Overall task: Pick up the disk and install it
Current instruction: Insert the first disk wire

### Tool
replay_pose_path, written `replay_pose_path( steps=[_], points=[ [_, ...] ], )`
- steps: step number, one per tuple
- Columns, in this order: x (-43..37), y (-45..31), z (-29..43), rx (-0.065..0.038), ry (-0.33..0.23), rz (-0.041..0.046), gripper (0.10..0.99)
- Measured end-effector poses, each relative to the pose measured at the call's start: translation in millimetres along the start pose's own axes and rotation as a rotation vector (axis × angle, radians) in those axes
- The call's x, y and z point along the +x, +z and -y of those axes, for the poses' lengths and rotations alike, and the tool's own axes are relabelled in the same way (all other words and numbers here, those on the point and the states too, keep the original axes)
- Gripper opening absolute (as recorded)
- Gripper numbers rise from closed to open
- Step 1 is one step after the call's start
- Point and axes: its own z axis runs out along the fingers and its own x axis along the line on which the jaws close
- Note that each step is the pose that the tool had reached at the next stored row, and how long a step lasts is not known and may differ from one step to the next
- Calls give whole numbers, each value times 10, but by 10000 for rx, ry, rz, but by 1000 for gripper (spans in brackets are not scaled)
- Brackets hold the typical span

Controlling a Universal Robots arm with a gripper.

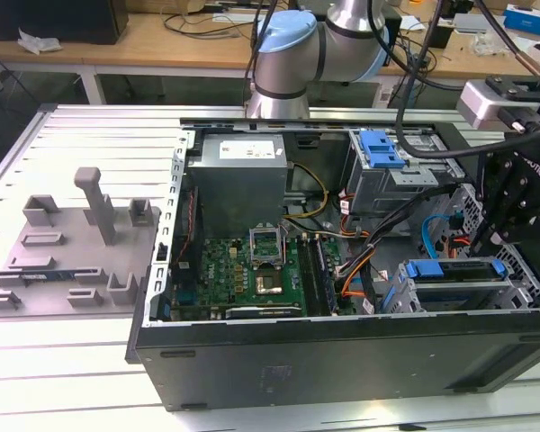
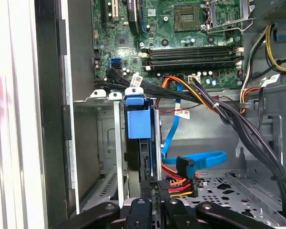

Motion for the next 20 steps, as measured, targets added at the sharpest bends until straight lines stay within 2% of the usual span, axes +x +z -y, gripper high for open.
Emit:
replay_pose_path(
  steps=[20],
  points=[
    [21, 57, 1, 0, 0, 1, 169]
  ],
)
